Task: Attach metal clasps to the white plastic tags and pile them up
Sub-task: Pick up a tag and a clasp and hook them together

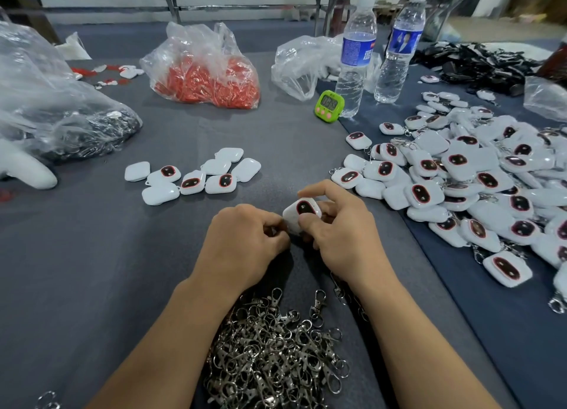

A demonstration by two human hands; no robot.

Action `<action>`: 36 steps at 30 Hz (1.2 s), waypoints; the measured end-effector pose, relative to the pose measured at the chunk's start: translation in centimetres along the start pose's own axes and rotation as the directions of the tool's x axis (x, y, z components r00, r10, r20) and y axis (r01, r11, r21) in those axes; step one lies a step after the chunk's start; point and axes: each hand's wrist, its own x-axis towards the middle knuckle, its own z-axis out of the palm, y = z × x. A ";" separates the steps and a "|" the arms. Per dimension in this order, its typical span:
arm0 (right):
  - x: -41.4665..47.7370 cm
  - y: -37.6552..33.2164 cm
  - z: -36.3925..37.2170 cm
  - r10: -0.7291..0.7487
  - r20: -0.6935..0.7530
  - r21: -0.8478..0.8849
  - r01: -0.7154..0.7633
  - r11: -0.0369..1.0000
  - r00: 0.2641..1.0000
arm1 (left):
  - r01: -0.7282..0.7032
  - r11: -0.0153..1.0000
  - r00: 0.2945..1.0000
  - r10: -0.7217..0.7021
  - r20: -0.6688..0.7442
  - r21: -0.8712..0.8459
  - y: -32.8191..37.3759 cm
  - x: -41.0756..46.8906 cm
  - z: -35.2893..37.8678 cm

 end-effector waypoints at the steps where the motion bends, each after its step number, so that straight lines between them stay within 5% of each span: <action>1: 0.0 0.0 -0.1 -0.004 0.000 -0.006 0.004 1.000 1.000 | 0.003 1.000 1.000 -0.003 -0.001 0.008 0.0 0.0 0.1; 17: -0.1 -0.8 -0.5 0.045 0.022 -0.102 -0.042 0.994 0.999 | -0.149 0.916 0.970 0.209 -0.124 0.373 0.8 -0.8 1.0; 26: 0.1 -0.8 -0.4 0.043 0.023 -0.146 -0.039 0.989 0.999 | -0.095 0.939 0.979 0.149 -0.142 0.331 0.5 -0.5 1.3; 33: 0.2 -0.6 -0.6 0.086 0.049 -0.048 -0.084 0.995 0.995 | -0.073 0.962 0.970 0.130 -0.206 0.263 0.4 -0.6 1.3; 36: 0.4 -0.5 -0.6 0.157 0.037 0.146 -0.161 0.976 0.987 | -0.072 0.986 0.972 0.104 -0.212 0.150 0.3 -0.6 1.0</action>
